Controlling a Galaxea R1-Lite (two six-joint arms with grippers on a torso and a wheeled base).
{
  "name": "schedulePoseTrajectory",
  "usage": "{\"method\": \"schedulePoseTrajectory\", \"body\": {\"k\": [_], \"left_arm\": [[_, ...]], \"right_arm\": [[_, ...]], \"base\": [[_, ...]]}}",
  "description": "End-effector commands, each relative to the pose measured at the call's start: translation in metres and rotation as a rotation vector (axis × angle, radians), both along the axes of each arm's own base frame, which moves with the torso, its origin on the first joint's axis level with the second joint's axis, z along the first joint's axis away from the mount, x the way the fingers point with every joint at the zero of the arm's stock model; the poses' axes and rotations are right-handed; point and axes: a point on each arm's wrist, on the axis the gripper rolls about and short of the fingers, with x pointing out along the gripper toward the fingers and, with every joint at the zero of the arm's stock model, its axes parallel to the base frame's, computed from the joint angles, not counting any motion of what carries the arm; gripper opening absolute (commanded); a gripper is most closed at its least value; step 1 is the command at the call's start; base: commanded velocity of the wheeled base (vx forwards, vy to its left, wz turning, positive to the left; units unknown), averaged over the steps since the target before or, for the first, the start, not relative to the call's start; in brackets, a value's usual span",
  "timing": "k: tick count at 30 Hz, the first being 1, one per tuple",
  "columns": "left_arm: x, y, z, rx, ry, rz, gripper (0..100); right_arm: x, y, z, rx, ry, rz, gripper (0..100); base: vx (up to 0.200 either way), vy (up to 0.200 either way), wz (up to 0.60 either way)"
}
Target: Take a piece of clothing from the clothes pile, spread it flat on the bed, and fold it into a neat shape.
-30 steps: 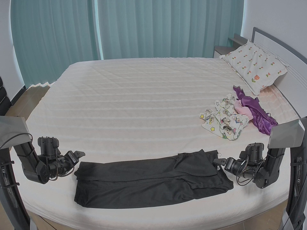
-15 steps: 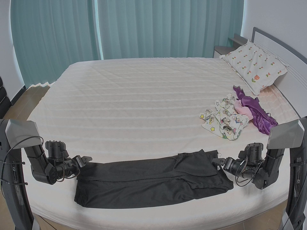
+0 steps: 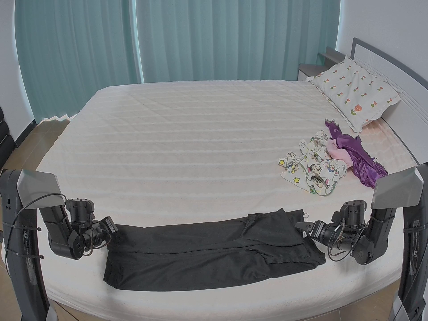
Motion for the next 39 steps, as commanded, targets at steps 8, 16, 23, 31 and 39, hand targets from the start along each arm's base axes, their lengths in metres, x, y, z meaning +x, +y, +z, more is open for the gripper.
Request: {"method": "schedulePoseTrajectory", "body": {"k": [8, 16, 23, 31, 39], "left_arm": [[0.006, 0.007, -0.003, -0.072, -0.013, 0.092, 0], [0.011, 0.010, -0.002, -0.065, -0.030, 0.126, 0], [0.015, 0.011, 0.000, -0.103, -0.046, 0.156, 100], [0.012, 0.013, 0.003, -0.121, -0.047, 0.175, 100], [0.002, 0.016, 0.029, -0.229, -0.088, 0.175, 100]], "right_arm": [[-0.002, 0.000, 0.001, 0.000, 0.003, 0.003, 100], [-0.002, -0.001, 0.002, 0.001, -0.001, -0.003, 100], [-0.002, -0.003, 0.011, 0.020, -0.016, -0.037, 100], [-0.030, 0.021, 0.041, 0.113, 0.003, -0.005, 100], [-0.065, 0.072, 0.023, 0.196, 0.169, -0.016, 100]], "base": [[0.000, 0.000, 0.00], [0.000, 0.000, 0.00], [0.000, 0.000, 0.00], [0.000, 0.000, 0.00], [0.000, 0.000, 0.00]]}}
